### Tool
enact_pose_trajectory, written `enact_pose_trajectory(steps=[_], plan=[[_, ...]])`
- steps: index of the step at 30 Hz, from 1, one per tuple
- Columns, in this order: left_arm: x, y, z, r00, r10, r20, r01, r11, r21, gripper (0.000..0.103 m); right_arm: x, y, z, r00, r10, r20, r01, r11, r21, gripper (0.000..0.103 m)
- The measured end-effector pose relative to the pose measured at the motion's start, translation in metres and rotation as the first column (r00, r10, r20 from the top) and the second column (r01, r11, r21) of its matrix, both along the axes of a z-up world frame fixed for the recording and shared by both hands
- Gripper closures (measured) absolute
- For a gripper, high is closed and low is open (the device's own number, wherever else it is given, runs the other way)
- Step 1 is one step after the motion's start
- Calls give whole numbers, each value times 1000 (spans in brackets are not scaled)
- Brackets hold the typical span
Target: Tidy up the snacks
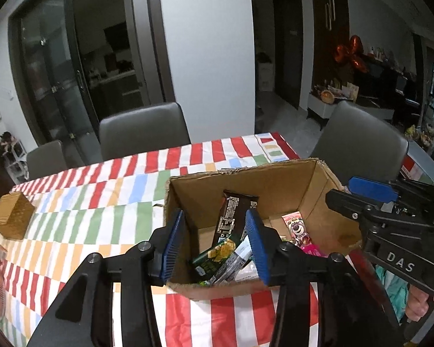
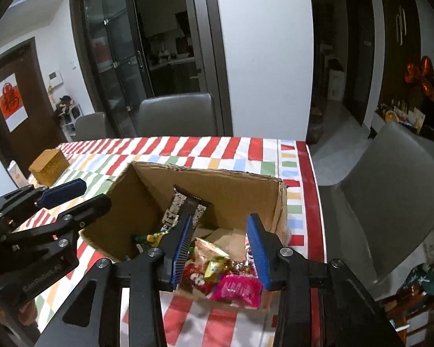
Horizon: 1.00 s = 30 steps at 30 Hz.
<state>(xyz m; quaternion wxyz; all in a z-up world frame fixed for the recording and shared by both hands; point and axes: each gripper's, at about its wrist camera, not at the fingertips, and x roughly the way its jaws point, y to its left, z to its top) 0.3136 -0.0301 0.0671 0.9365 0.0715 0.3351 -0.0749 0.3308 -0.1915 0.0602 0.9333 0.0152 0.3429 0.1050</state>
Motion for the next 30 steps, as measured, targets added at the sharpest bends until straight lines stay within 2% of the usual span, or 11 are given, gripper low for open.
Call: enact_pose_trajectory(steps=[8, 12, 15, 25, 30], plan=[[-55, 10, 20, 992, 36, 117, -34, 999, -23, 42, -52, 3, 15, 995, -11, 100, 12, 1000, -9, 50], [-84, 14, 27, 986, 54, 161, -51, 998, -23, 38, -77, 4, 20, 991, -15, 134, 16, 1000, -8, 44], [-102, 18, 31, 977, 74, 198, -68, 997, -35, 32, -93, 5, 23, 987, -19, 157, 19, 1000, 1, 44], [-161, 26, 27, 966, 84, 246, -78, 996, -37, 17, -149, 6, 21, 979, -47, 199, 44, 999, 17, 27], [-182, 30, 27, 957, 93, 275, -91, 996, -17, 10, -168, 9, 20, 975, -55, 217, 60, 998, -15, 21]])
